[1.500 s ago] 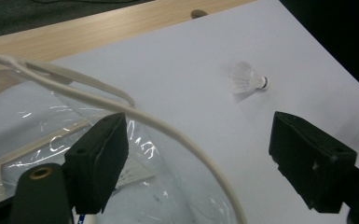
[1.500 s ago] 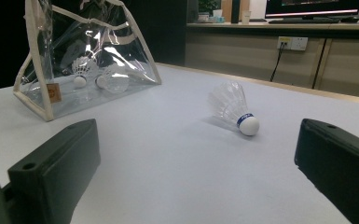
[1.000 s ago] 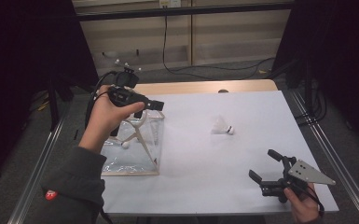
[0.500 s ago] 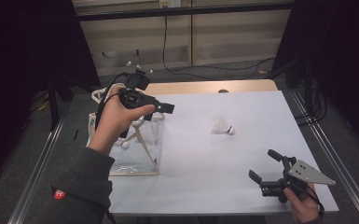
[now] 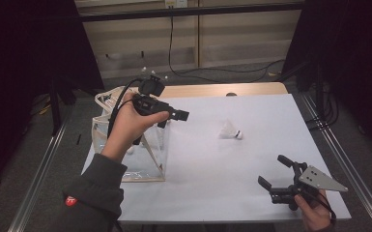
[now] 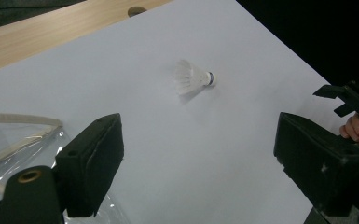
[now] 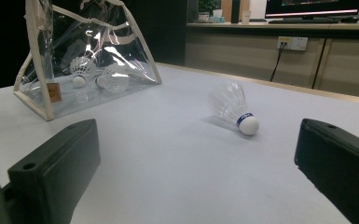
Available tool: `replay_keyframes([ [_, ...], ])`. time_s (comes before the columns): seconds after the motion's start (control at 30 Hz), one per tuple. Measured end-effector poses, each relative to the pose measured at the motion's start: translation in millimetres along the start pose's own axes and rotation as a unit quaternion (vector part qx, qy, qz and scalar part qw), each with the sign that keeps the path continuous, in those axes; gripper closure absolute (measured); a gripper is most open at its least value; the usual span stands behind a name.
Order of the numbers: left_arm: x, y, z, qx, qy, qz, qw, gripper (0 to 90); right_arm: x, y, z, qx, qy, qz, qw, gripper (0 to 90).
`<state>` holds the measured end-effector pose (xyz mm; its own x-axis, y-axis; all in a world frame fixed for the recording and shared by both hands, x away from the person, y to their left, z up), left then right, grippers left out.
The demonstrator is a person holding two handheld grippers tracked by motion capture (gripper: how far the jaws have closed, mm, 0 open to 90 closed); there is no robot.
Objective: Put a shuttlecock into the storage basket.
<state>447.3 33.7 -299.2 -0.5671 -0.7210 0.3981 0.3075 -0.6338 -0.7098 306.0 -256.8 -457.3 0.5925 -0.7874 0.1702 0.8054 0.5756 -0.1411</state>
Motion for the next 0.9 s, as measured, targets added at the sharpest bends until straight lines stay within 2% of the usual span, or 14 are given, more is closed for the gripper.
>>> replay_keyframes([
  [0.6,12.5,27.8,-10.9,-0.005,0.004,-0.017,0.9998,12.6,-0.8,-0.4,0.5,-0.001,-0.004,0.0,1.0,0.0],
  [0.9,12.2,39.5,-16.9,-0.01,0.005,-0.018,0.9998,10.6,-0.7,0.2,0.4,-0.001,-0.003,0.0,1.0,0.0],
])
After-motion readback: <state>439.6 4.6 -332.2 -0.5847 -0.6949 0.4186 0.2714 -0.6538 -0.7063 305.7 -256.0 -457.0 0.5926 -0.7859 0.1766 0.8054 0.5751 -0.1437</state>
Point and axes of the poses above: each handheld gripper's, and its own axes: y roughly forward along the jaws, z roughly out of its top, x roughly to its right, the point moved 8 cm from there along y, roughly forward along the jaws, and after that the axes turned 13 degrees about -y, right-handed, at the moved point
